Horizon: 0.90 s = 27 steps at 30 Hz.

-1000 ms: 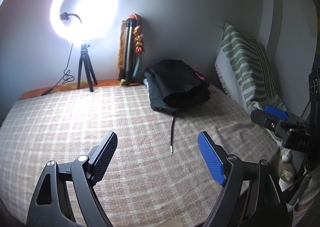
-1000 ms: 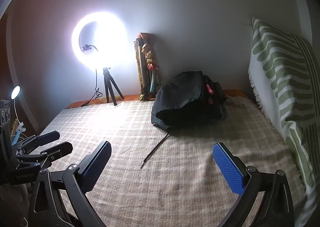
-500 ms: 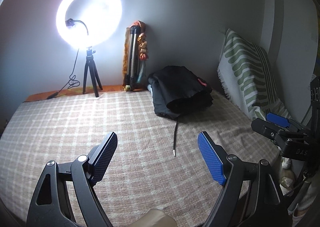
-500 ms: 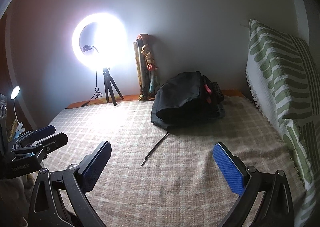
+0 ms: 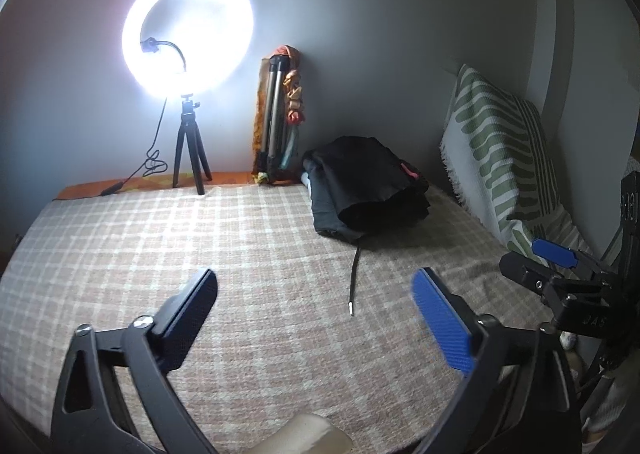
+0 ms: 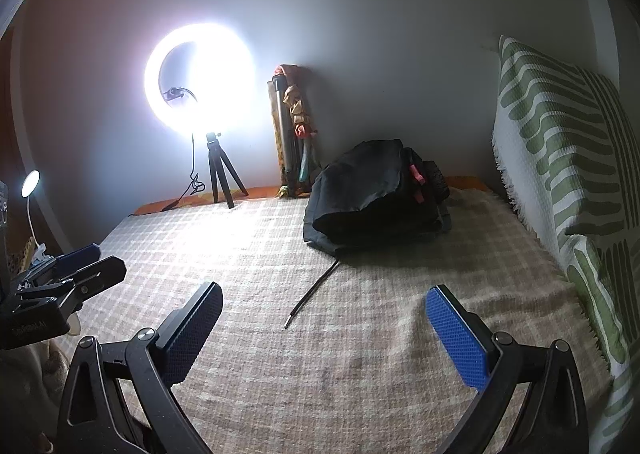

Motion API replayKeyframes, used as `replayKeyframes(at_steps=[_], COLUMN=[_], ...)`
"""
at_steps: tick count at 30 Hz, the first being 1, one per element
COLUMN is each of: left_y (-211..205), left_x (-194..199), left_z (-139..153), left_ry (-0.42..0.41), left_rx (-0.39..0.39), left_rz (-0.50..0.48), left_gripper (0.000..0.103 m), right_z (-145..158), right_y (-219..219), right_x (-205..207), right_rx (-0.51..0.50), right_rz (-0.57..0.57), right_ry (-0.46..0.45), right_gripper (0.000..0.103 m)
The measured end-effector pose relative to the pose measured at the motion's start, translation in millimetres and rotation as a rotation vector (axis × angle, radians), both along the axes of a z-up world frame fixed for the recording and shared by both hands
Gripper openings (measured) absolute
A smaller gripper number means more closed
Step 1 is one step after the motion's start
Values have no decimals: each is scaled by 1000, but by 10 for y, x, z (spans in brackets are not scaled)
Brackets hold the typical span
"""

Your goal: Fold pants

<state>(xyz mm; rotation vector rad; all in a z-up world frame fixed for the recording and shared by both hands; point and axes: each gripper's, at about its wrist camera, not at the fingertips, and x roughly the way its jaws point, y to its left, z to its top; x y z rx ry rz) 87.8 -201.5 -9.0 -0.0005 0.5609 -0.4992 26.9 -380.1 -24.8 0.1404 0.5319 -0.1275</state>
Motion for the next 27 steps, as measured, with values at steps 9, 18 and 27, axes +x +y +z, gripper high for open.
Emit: replayKeyframes(at_steps=[9,18,27], left_y=[-4,12,-6], left_x=[-9,6,14], left_z=[-5,-31,-56], left_ry=[-2,14,23], left_rx=[2,-5,-4], left_rz=[3,6,3], left_gripper=[99,99,99], right_z=[-8,-11,-28], right_y=[18,49,60], right_x=[14,-2,9], right_rx=[-3,-2,-7], right_rz=[-7,-22,-29], right_ry=[2,4,9], right_gripper=[103,103,103])
